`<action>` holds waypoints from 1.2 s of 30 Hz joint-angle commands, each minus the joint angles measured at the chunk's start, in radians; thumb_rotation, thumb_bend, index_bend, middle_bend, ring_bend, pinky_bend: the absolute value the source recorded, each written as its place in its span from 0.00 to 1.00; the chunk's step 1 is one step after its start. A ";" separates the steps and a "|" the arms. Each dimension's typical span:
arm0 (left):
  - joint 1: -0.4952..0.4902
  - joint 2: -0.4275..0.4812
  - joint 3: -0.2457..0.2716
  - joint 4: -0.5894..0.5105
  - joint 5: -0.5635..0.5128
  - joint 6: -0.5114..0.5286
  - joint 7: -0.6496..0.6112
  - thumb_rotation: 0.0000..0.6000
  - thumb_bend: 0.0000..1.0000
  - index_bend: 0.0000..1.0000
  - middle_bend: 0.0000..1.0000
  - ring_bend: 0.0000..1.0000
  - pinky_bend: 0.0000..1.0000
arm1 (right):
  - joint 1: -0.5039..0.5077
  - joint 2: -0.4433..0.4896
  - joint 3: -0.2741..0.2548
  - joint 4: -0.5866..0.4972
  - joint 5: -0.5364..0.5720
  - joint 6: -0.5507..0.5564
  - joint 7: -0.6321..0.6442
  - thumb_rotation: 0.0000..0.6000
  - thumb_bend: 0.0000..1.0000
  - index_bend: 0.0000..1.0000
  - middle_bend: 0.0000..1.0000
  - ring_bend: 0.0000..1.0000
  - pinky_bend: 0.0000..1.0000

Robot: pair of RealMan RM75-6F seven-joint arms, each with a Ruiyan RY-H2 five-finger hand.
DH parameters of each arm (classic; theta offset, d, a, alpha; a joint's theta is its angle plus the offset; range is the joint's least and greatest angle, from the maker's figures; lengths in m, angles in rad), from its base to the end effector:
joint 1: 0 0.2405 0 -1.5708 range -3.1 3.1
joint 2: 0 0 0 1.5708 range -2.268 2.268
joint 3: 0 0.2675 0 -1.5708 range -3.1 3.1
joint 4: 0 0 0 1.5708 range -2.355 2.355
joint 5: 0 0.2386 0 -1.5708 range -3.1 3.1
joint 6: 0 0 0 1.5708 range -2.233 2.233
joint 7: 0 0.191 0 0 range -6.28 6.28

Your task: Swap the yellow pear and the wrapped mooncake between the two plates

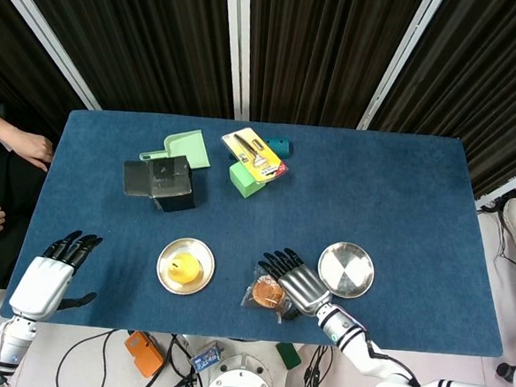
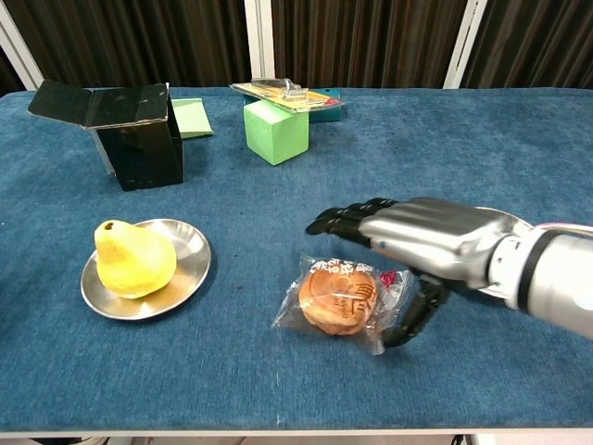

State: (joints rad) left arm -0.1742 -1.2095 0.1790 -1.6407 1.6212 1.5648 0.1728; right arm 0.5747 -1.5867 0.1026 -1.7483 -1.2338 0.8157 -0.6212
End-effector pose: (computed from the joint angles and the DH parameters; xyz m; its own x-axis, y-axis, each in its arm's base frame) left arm -0.2905 0.1986 0.0744 0.4659 0.0951 0.8797 0.8713 -0.2225 -0.4373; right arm -0.1113 -0.2730 -0.1198 0.5566 -0.4120 0.7214 -0.7655 -0.5917 0.2527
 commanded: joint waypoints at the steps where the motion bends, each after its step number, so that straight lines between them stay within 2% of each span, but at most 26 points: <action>1: 0.005 0.002 -0.010 0.005 0.002 -0.007 -0.012 1.00 0.00 0.12 0.14 0.09 0.24 | 0.043 -0.050 0.007 0.014 0.069 0.000 -0.055 0.86 0.31 0.06 0.10 0.05 0.14; 4: 0.010 0.003 -0.020 0.006 -0.003 -0.017 -0.025 1.00 0.00 0.12 0.14 0.09 0.24 | 0.058 -0.057 -0.001 0.017 0.090 0.004 -0.059 0.86 0.35 0.24 0.21 0.17 0.21; 6: 0.013 0.005 -0.027 0.006 -0.005 -0.021 -0.030 1.00 0.00 0.12 0.14 0.09 0.24 | 0.069 -0.063 -0.007 0.025 0.099 0.007 -0.062 0.88 0.37 0.32 0.26 0.23 0.26; 10: 0.022 0.006 -0.039 0.007 -0.004 -0.020 -0.036 1.00 0.00 0.12 0.14 0.09 0.24 | 0.088 -0.072 -0.018 0.037 0.122 0.012 -0.070 1.00 0.41 0.50 0.39 0.35 0.33; 13: 0.028 0.009 -0.048 0.007 -0.001 -0.018 -0.042 1.00 0.00 0.12 0.14 0.09 0.24 | 0.091 -0.073 -0.023 0.032 0.111 0.040 -0.064 1.00 0.42 0.60 0.48 0.42 0.40; 19: 0.036 0.016 -0.062 0.007 0.006 -0.015 -0.061 1.00 0.00 0.12 0.14 0.09 0.24 | 0.065 -0.015 -0.019 -0.010 0.014 0.146 -0.020 1.00 0.42 0.63 0.50 0.44 0.42; 26: 0.043 0.023 -0.073 0.017 0.016 -0.021 -0.088 1.00 0.00 0.12 0.14 0.09 0.24 | -0.002 0.148 0.001 -0.030 -0.047 0.290 0.050 1.00 0.42 0.61 0.50 0.44 0.42; 31: 0.039 0.014 -0.080 0.034 0.015 -0.046 -0.096 1.00 0.00 0.12 0.14 0.09 0.24 | -0.038 0.228 -0.027 0.035 -0.027 0.281 0.123 1.00 0.42 0.58 0.50 0.44 0.42; 36: 0.033 0.002 -0.086 0.042 0.008 -0.075 -0.093 1.00 0.00 0.12 0.14 0.09 0.24 | -0.049 0.223 -0.056 0.105 -0.036 0.248 0.188 1.00 0.42 0.52 0.50 0.42 0.41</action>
State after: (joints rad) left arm -0.1399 -1.2052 0.0940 -1.6005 1.6308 1.4925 0.0787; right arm 0.5331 -1.3617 0.0593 -1.6632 -1.2643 1.0759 -0.4500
